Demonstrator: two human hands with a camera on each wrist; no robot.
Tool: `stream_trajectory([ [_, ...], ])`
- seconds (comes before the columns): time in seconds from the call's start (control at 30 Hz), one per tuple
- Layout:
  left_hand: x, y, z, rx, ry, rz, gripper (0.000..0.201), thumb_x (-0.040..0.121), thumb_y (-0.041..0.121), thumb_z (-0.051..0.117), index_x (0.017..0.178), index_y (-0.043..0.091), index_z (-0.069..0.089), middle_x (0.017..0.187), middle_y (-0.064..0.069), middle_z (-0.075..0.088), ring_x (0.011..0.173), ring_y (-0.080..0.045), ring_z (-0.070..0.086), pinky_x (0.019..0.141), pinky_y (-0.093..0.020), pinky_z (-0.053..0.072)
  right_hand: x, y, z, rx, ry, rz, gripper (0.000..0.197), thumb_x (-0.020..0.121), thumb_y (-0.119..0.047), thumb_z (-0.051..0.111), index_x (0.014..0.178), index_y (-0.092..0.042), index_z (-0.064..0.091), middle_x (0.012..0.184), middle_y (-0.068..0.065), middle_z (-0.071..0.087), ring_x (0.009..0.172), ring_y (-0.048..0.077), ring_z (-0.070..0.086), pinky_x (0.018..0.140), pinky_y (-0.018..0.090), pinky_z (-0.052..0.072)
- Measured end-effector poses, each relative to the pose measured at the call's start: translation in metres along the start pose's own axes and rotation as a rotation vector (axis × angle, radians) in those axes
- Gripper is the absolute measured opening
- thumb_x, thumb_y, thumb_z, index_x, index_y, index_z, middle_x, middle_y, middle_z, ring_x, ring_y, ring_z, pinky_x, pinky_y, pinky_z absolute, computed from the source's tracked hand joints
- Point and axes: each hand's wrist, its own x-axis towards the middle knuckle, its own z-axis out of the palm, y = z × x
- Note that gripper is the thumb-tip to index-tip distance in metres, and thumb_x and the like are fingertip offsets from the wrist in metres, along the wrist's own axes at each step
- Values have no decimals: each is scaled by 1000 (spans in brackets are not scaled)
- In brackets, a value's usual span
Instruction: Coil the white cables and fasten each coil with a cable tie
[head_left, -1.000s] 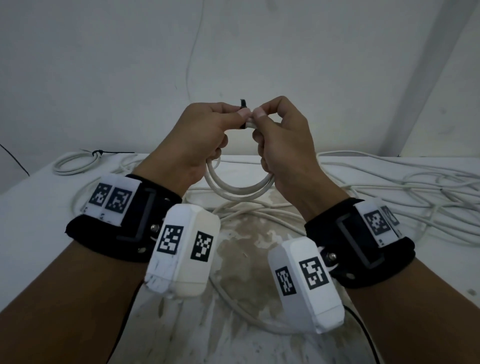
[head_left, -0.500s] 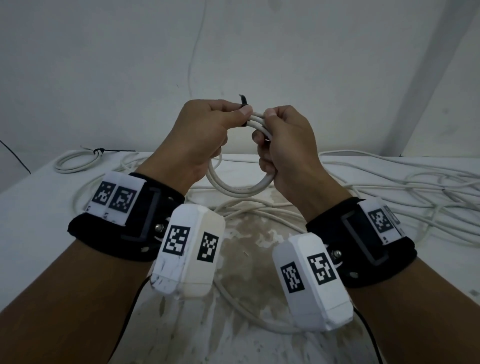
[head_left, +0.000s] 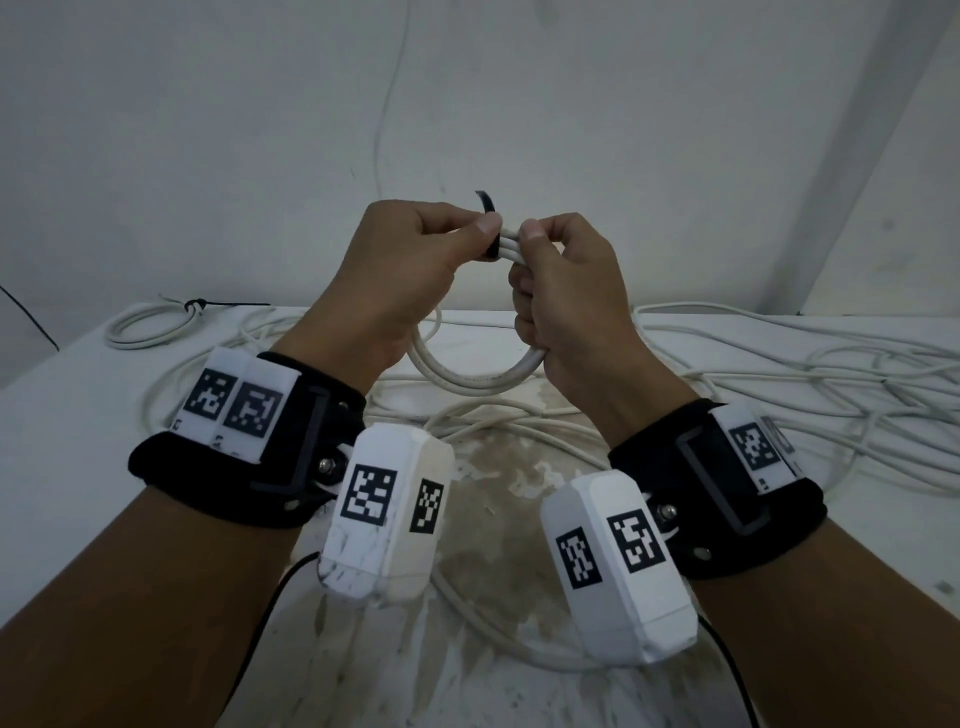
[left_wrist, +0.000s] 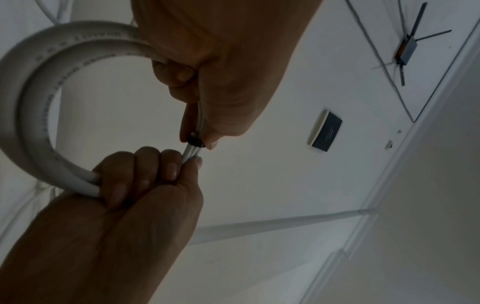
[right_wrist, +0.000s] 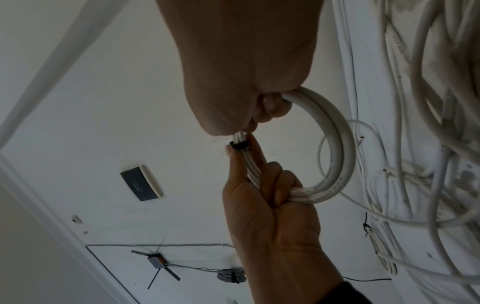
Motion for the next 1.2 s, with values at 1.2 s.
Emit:
stream_trajectory([
  [1.2,-11,0,13,101,-59,-17,8,86,21,75,80,15,74,46,19,59,45,10,52,47,-3,33,2,-9,-15,-183,-54,137,19,93,-20,59,75,-15,64,72,0,65,62,13,59,48,24,45],
])
